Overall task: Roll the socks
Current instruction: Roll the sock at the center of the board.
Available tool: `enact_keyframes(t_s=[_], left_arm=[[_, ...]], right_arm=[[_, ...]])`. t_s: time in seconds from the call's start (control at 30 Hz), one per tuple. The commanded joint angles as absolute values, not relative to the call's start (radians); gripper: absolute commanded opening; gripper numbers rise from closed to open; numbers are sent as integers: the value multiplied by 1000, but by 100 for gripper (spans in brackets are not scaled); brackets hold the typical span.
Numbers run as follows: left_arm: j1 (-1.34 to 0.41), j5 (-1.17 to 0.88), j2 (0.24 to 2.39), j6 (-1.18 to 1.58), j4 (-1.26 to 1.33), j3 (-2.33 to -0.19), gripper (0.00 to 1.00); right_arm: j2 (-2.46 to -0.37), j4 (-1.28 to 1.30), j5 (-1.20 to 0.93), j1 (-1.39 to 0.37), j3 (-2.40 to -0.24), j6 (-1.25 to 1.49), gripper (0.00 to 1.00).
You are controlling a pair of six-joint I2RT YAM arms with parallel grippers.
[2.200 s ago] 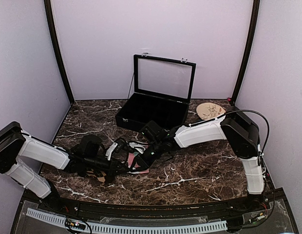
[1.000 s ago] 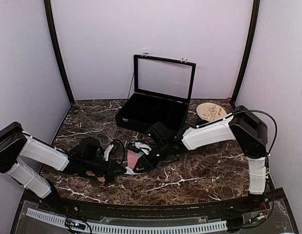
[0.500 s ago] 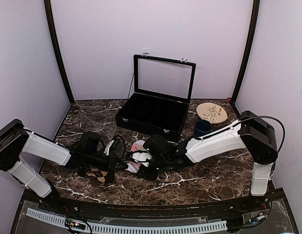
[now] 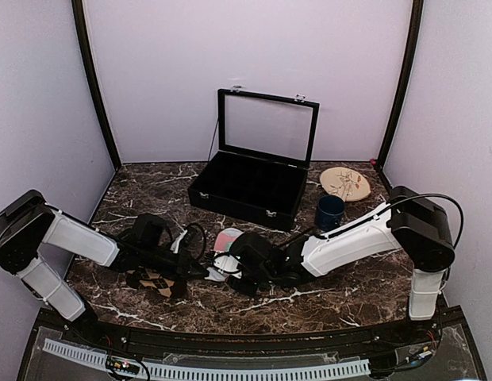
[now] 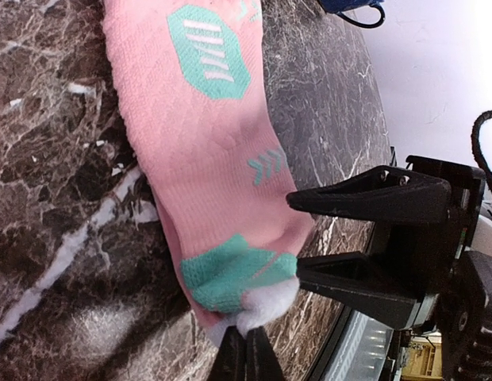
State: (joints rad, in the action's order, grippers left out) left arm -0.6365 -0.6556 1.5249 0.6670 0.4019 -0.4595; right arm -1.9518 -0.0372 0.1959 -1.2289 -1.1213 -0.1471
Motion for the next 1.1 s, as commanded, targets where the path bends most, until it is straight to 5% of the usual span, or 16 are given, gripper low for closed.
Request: enact_keyframes(t_s=[0.0, 0.63, 1.07], left_arm=[[-626, -700, 1542, 670, 387, -482, 0], [-594, -733, 1594, 669, 355, -527, 0], [-593, -791, 1611, 675, 368, -526, 0]], right_arm=[[-1964, -84, 253, -1238, -1133, -192, 38], [-1942, -81, 226, -1293, -1114, -247, 41], [-2003, -62, 245, -1293, -1181, -283, 33]])
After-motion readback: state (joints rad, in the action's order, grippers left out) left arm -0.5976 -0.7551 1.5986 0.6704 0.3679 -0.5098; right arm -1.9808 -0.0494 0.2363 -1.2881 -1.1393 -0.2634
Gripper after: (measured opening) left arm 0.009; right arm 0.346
